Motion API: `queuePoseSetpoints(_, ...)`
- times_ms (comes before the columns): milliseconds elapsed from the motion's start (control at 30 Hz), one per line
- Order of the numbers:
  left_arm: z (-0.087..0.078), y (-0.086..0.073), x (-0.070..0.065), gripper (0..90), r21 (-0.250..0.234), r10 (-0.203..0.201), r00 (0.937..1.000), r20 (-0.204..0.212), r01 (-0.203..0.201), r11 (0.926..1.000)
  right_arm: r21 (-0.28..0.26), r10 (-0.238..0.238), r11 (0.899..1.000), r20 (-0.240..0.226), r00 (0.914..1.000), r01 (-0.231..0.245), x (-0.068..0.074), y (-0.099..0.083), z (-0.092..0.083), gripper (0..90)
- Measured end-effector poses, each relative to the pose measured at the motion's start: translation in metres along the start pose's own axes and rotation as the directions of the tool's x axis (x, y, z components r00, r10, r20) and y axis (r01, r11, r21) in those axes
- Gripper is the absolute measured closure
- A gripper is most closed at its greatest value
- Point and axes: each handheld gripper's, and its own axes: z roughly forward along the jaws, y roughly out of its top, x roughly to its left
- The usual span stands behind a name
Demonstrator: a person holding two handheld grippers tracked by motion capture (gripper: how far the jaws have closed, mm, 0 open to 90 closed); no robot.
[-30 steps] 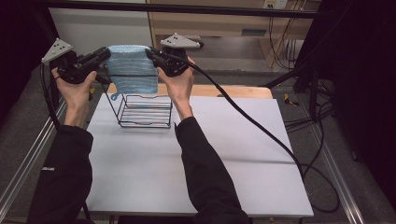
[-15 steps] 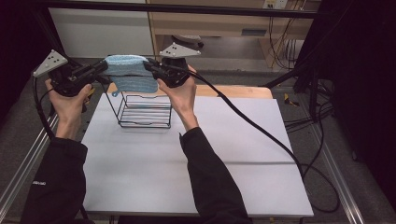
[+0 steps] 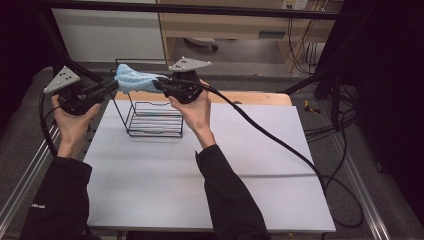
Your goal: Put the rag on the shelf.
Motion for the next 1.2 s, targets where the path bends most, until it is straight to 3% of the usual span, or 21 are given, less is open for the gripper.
queuePoseSetpoints(233, -0.003, 0.0, 0.001, 80.7, 0.015, -0.011, 0.9999, 0.003, 0.011, 0.9998, 0.03, -0.009, 0.999, -0.015, 0.9998, 0.01, 0.001, -0.006, 0.002, 81.6)
queuePoseSetpoints(433, -0.014, 0.021, -0.001, 76.7, 0.014, -0.005, 0.9993, -0.038, 0.006, 0.9999, 0.033, -0.019, 0.999, -0.024, 0.9995, 0.019, 0.001, -0.007, 0.002, 81.6)
queuePoseSetpoints(633, -0.02, 0.042, -0.002, 77.5, -0.02, -0.03, 0.9987, -0.04, 0.029, 0.9994, 0.053, -0.054, 0.997, -0.023, 0.9983, 0.056, 0.002, -0.01, 0.002, 81.2)
queuePoseSetpoints(833, -0.001, 0.042, -0.007, 83.0, 0.081, -0.034, 0.9993, 0.013, 0.033, 0.9962, 0.056, -0.079, 0.995, -0.031, 0.9964, 0.081, 0.003, -0.011, 0.002, 80.2)
queuePoseSetpoints(1000, 0.01, 0.028, -0.009, 88.5, 0.184, -0.02, 0.9995, 0.025, 0.015, 0.9827, 0.063, -0.083, 0.994, -0.035, 0.996, 0.085, 0.004, -0.012, 0.001, 76.8)
queuePoseSetpoints(1200, 0.013, 0.01, -0.005, 89.9, 0.228, -0.043, 0.9987, 0.027, 0.036, 0.973, 0.048, -0.038, 0.998, -0.057, 0.9977, 0.041, 0.003, -0.012, -0.001, 70.1)
